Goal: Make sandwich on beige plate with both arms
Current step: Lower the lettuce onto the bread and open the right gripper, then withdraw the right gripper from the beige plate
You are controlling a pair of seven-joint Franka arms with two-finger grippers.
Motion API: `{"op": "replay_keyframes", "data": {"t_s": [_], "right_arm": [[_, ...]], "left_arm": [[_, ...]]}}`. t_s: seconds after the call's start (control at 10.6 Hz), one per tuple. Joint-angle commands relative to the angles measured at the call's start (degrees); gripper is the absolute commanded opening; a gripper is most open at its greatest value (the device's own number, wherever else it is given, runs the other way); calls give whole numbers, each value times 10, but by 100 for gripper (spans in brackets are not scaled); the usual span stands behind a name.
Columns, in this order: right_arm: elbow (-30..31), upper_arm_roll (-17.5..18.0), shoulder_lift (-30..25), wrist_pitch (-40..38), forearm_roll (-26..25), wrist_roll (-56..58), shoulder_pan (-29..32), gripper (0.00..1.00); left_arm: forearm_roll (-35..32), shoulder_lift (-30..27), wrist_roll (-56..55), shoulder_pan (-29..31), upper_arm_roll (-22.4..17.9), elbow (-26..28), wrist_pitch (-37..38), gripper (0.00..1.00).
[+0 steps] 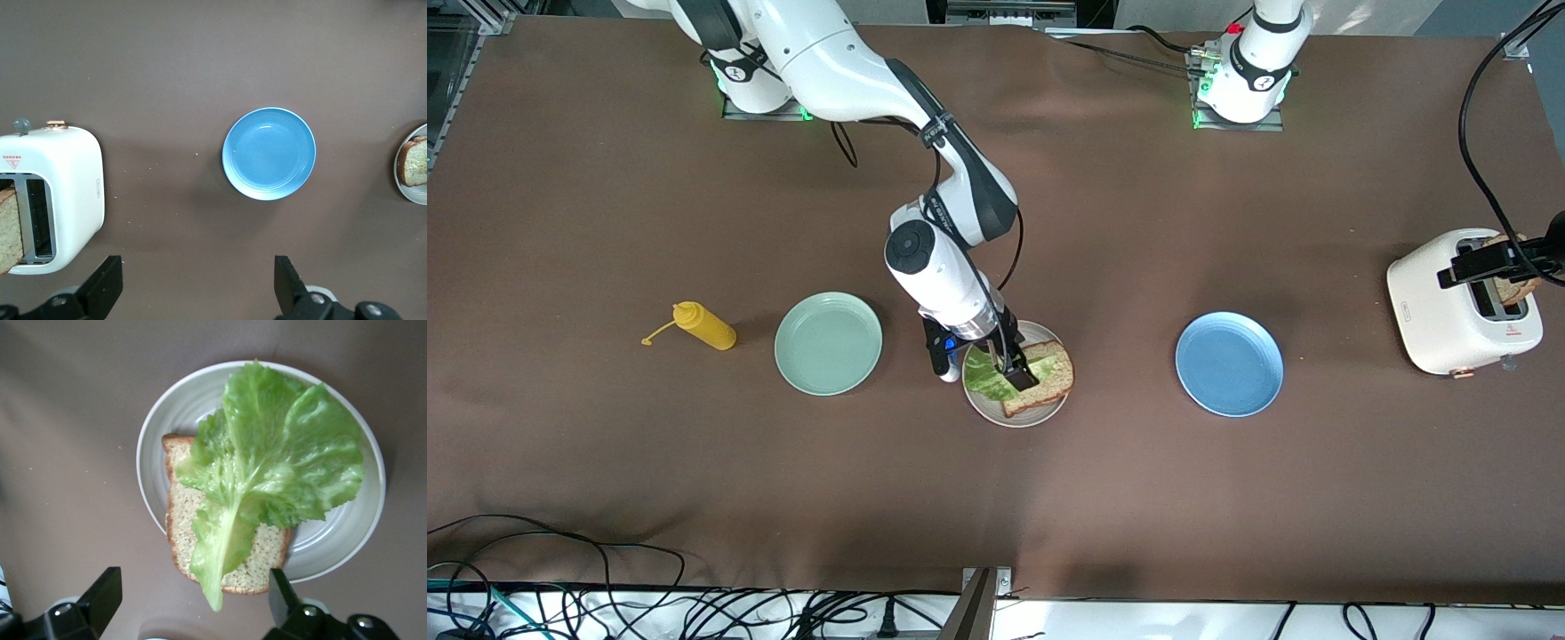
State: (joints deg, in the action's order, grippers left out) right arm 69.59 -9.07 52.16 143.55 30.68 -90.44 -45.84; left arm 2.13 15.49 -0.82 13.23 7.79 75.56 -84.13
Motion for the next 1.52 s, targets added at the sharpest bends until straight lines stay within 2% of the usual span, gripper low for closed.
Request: {"op": "replay_keyframes", "data": {"t_s": [0.0,0.19,0.38,0.57,0.66,0.85,1.04,1.23,1.42], "right_arm": [[4,-30,-42,-101,-27,0,1,100],[5,-32,-71,-196,-125,41,2,100],[5,-36,-100,-282,-169,112,6,100],[6,-75,-133,-366,-168,219,6,100],[26,-89,-155,-390,-169,294,7,100],[78,-90,-203,-444,-172,421,42,100],[162,-90,-271,-449,-193,578,95,100],[226,-89,-317,-448,-198,724,152,100],[264,-89,-352,-448,-201,841,206,100]], "left_arm": [[-47,2,1,-6,30,-8,-1,100],[-59,-6,1,-6,54,-3,5,100],[-62,-6,1,-6,54,-5,5,100],[-62,-7,0,-2,53,-5,6,100],[-62,-8,2,-3,52,-4,5,100],[-62,-7,1,-6,52,-3,5,100],[-62,-17,1,-24,43,2,5,100],[-61,-34,1,-106,-35,17,4,100],[-60,-34,1,-115,-42,16,6,100]]}}
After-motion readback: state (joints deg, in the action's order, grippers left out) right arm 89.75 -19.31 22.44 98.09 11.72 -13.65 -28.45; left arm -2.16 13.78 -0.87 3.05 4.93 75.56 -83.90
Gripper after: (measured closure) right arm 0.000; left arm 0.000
